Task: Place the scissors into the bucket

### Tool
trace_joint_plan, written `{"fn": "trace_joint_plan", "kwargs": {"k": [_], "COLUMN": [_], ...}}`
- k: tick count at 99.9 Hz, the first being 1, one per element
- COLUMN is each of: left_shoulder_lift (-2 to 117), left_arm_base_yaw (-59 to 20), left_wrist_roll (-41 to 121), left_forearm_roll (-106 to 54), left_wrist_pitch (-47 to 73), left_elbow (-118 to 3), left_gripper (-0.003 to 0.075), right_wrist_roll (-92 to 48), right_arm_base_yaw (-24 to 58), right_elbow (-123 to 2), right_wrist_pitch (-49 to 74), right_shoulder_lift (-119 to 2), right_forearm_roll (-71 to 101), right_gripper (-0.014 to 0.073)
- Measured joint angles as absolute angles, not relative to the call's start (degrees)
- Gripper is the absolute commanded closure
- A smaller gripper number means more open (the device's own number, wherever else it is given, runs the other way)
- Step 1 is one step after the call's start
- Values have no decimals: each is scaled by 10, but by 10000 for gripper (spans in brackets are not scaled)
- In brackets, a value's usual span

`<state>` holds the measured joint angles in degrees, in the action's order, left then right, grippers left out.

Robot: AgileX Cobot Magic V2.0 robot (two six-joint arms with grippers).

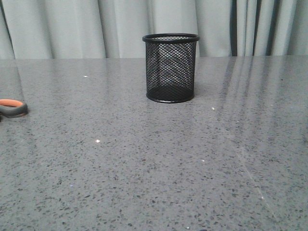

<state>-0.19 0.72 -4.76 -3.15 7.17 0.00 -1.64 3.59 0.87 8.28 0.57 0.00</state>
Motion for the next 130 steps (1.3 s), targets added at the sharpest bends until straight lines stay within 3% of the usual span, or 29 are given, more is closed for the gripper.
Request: {"fn": "trace_joint_plan", "kwargs": {"k": [95, 130], "left_shoulder_lift": [-2, -2], "left_arm_base_yaw": [7, 7], "left_wrist_roll": [-48, -48], "left_forearm_roll": [-34, -202], "left_wrist_pitch": [51, 18], "left_elbow": [0, 0], "left_gripper": [740, 740], "right_wrist_roll": [-16, -16], "right_arm_base_yaw": [36, 36], "right_elbow": [9, 9], "right_wrist_pitch": [75, 40], "right_shoulder_lift": [6, 6], "right_forearm_roll": [12, 184], "right_gripper": [638, 638]}}
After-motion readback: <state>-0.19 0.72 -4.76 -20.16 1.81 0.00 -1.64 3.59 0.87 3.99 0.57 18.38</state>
